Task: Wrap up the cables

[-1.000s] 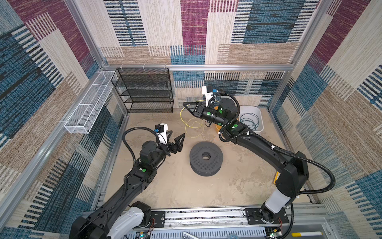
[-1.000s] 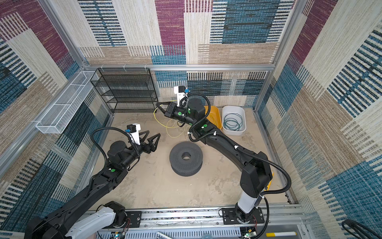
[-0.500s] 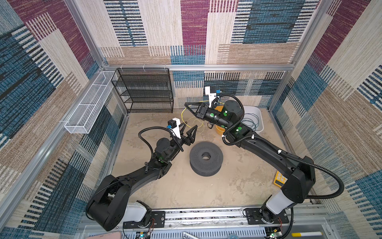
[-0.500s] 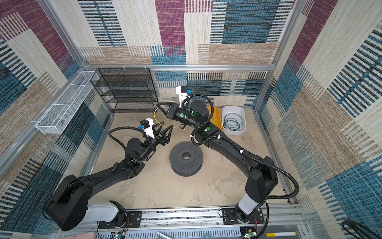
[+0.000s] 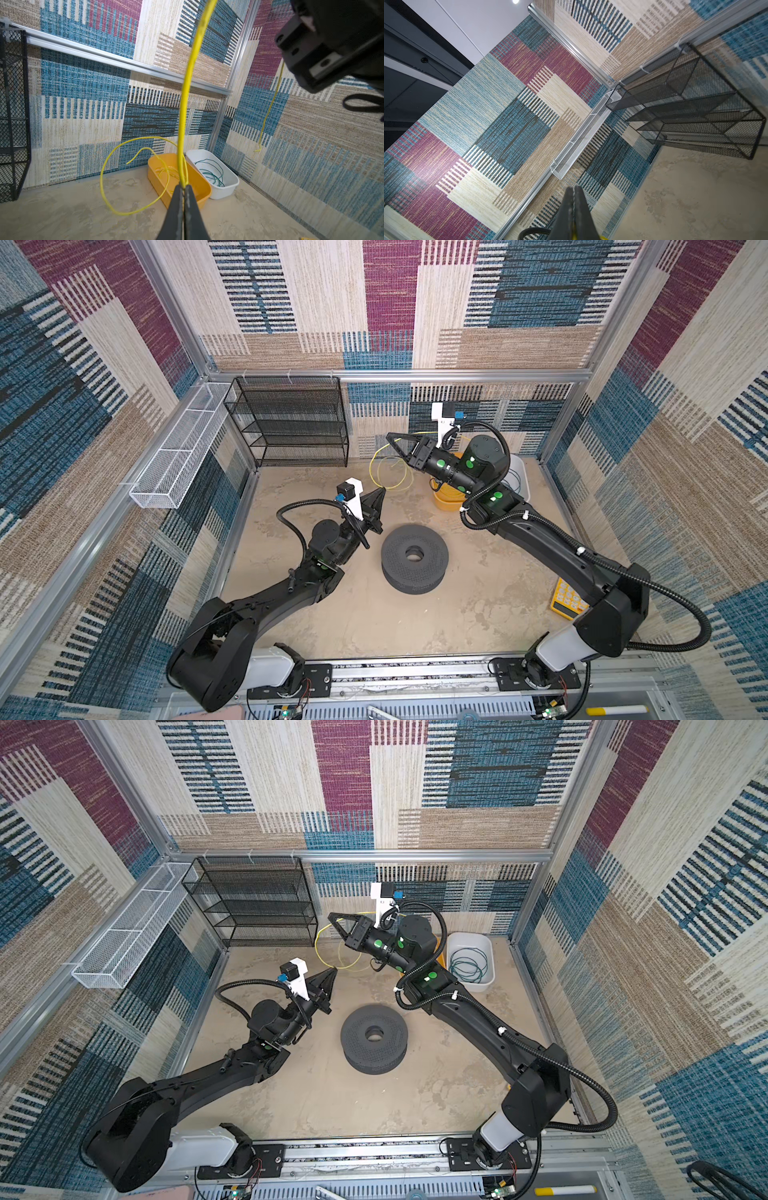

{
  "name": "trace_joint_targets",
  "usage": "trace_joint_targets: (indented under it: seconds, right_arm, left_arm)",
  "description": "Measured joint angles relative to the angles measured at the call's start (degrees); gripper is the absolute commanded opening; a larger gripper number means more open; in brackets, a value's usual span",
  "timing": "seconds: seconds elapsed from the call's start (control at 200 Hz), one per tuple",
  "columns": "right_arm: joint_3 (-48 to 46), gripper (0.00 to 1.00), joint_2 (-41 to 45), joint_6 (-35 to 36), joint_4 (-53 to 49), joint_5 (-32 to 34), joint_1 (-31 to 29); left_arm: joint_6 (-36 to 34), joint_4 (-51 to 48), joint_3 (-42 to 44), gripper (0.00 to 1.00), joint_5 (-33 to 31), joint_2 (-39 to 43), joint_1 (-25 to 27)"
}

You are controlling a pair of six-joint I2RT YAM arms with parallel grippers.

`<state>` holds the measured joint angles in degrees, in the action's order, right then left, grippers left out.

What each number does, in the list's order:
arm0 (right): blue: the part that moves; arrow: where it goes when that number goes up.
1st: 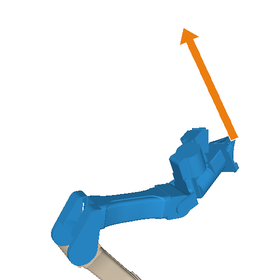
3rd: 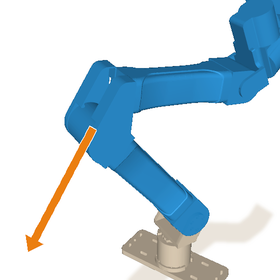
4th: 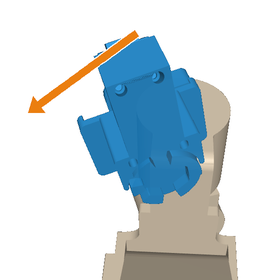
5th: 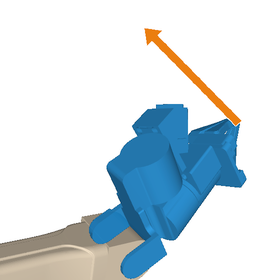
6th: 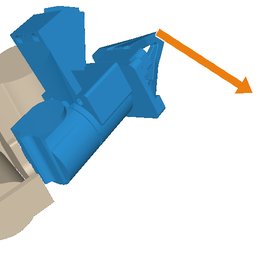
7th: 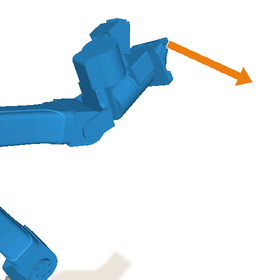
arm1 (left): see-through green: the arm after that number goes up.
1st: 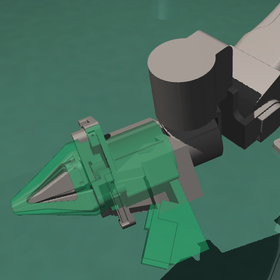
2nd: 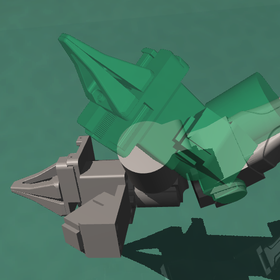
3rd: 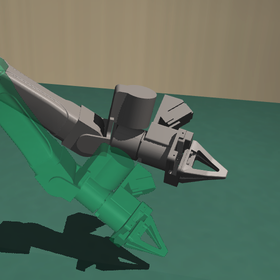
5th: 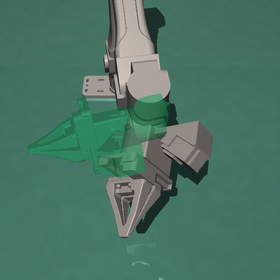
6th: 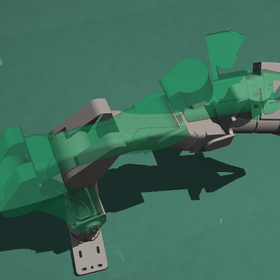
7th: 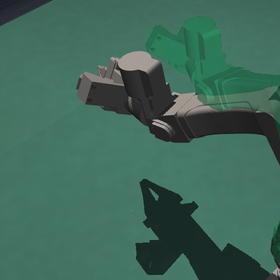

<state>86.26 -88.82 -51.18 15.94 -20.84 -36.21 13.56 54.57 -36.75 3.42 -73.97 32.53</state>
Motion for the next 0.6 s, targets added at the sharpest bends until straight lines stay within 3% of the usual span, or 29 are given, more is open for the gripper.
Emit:
trace_joint_targets:
  seconds: [0.24, 0.456, 0.516, 0.601]
  right_arm:
    - [-1.79, 0.0, 2.4, 5.11, -4.26, 1.73, 5.66]
    - [-7.15, 0.0, 5.2, 7.5, -6.32, 1.86, 9.51]
    - [-8.61, 0.0, 5.77, 7.45, -6.29, 1.92, 10.34]
    - [-10.12, 0.0, 6.25, 7.17, -6.05, 0.79, 10.27]
  left_arm:
    - [-6.05, -23.06, -4.11, 0.0, 1.14, 9.51, 0.0]
    - [-10.38, -37.0, -6.43, 0.0, -1.81, 11.67, 0.11]
    - [-10.47, -38.51, -6.49, 0.36, -1.75, 11.47, 0.17]
    - [-10.21, -37.75, -5.79, 0.55, -1.11, 10.84, 0.24]
